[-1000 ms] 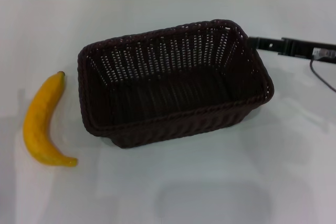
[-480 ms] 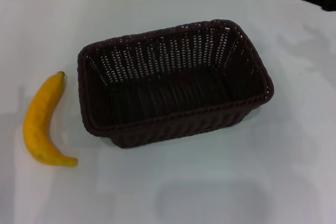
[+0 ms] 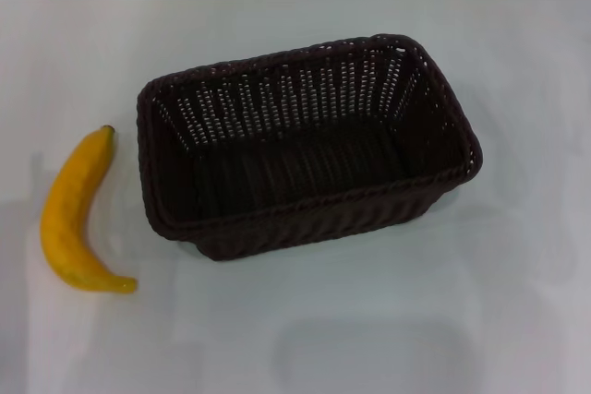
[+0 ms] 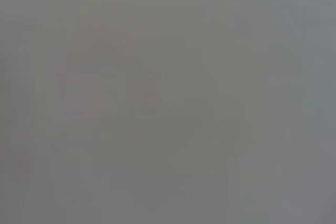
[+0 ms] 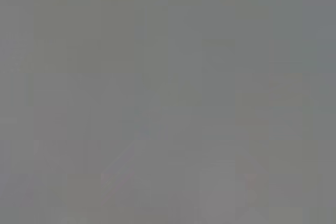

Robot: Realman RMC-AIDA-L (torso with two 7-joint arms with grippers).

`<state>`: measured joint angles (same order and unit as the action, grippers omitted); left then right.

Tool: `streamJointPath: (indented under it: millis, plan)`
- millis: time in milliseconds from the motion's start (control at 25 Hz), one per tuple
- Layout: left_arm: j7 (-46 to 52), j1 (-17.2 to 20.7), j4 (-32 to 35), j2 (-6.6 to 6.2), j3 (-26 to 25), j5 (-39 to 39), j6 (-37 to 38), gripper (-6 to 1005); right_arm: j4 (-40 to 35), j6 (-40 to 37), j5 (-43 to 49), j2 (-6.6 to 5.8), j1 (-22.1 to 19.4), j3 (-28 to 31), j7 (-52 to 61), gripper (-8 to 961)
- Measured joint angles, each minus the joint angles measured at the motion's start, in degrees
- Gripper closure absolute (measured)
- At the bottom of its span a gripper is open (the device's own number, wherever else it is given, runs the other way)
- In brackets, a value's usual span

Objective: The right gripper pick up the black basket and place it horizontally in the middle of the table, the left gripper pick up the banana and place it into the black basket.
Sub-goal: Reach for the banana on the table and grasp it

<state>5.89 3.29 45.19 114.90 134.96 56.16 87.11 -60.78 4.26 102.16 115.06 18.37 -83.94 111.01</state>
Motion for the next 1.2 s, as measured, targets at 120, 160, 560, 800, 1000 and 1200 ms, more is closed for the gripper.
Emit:
streamJointPath:
  millis: [120, 160, 560, 800, 1000, 1200]
  plan:
    - [0.00, -0.37, 0.06, -0.01, -0.29, -0.01, 0.00, 115, 6.91, 10.01, 5.77, -0.02, 2.70, -0.10, 6.23, 102]
    - [0.00, -0.47, 0.06, -0.02, -0.41, 0.00, 0.00, 115, 8.60, 12.39, 8.69, -0.02, 3.13, -0.13, 9.85, 103]
    - [0.02, -2.40, 0.50, -0.94, -1.43, 0.00, 0.04, 115, 20.74, 27.69, 42.63, -0.46, 2.86, -1.97, 54.74, 108]
    - [0.07, -4.12, 0.51, -1.81, -2.10, -0.04, -0.37, 115, 24.62, 32.57, 44.13, -0.64, 3.03, -9.22, 53.93, 110]
    - [1.11, -4.54, 2.79, -4.21, -2.38, -0.39, -5.29, 115, 26.49, 34.20, 43.53, -0.24, 3.08, -9.48, 53.11, 111]
    - [3.37, -4.35, 8.38, -9.11, -3.83, -4.95, -16.68, 115, 26.74, 34.09, 43.29, -0.16, 2.77, -9.46, 52.53, 112]
